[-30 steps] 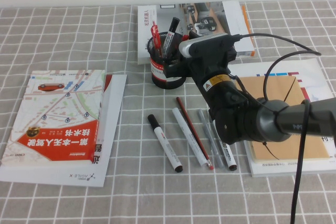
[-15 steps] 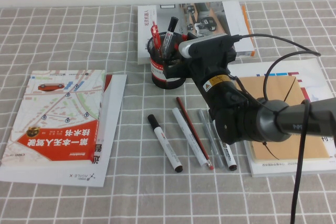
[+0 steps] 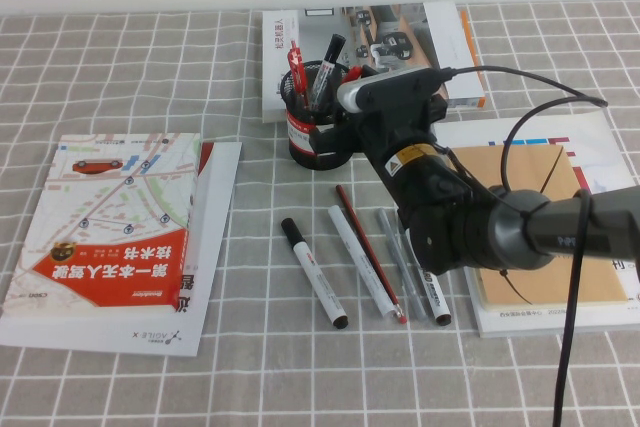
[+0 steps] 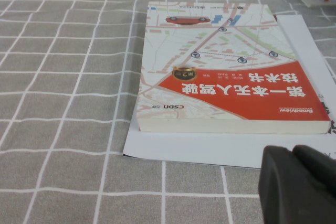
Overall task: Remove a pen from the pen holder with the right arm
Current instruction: 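Take a marker out of the pen holder and lay it on the table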
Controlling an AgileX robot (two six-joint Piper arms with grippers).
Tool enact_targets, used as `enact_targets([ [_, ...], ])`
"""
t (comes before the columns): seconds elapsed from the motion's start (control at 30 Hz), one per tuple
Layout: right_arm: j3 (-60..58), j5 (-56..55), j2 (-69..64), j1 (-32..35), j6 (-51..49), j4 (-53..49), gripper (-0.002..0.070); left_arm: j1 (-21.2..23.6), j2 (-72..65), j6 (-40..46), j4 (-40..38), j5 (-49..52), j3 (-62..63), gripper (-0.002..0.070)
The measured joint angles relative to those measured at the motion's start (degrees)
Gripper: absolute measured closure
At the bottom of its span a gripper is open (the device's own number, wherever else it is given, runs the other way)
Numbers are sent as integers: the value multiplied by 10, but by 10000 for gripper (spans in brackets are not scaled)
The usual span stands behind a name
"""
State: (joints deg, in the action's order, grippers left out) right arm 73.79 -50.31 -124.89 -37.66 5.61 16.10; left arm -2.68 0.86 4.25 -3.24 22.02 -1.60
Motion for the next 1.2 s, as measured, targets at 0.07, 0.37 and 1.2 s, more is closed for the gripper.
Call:
enact_targets([
  [0.07,5,7,0,0,0,0,367,0,0,0,0,0,0,678],
  [0.37,35,27,-9,8,0,9,363,0,0,0,0,0,0,678],
  [1.2,66,43,-38,12,0,16,363,0,0,0,0,0,0,678],
])
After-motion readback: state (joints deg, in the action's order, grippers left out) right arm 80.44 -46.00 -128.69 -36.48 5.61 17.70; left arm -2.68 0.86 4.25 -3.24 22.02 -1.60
